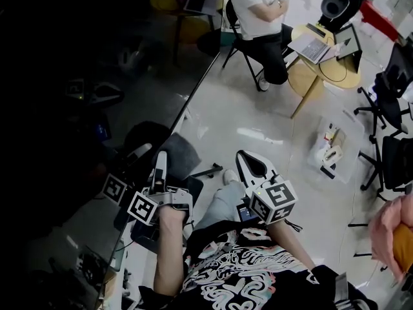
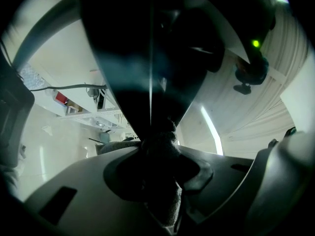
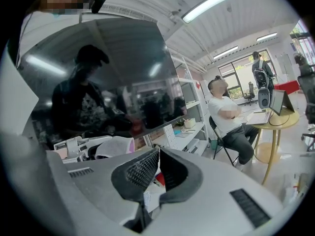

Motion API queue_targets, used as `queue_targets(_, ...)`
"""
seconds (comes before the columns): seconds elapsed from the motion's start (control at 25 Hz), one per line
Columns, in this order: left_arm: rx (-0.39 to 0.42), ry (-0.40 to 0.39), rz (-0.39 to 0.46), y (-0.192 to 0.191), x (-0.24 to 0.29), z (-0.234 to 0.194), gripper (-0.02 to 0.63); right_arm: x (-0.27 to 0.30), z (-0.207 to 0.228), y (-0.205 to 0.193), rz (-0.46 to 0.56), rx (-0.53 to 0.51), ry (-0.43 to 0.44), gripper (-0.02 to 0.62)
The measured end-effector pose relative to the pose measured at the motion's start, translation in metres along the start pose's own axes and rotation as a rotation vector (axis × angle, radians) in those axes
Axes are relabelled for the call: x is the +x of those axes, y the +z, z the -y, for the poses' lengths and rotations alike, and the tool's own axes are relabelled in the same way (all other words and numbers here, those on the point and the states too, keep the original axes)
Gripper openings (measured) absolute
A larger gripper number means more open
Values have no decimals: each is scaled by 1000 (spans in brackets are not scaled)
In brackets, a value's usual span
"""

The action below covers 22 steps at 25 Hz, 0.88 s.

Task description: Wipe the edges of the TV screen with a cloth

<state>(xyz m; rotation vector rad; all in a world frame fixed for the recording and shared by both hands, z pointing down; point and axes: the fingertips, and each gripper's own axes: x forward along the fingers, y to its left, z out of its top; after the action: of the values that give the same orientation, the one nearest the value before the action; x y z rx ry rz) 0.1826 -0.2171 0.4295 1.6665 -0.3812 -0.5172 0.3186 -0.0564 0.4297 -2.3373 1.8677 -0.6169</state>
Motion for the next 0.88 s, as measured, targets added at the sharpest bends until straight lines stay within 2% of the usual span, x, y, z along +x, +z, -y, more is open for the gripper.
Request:
queue_targets(0.52,-11,-2,-18,-10,45,-7,140,15,35,13,3,8,-31,32)
queue_targets(0.88,-9,9,-12,-14,54,-10,140,24,46,23,14,-10,-24,32)
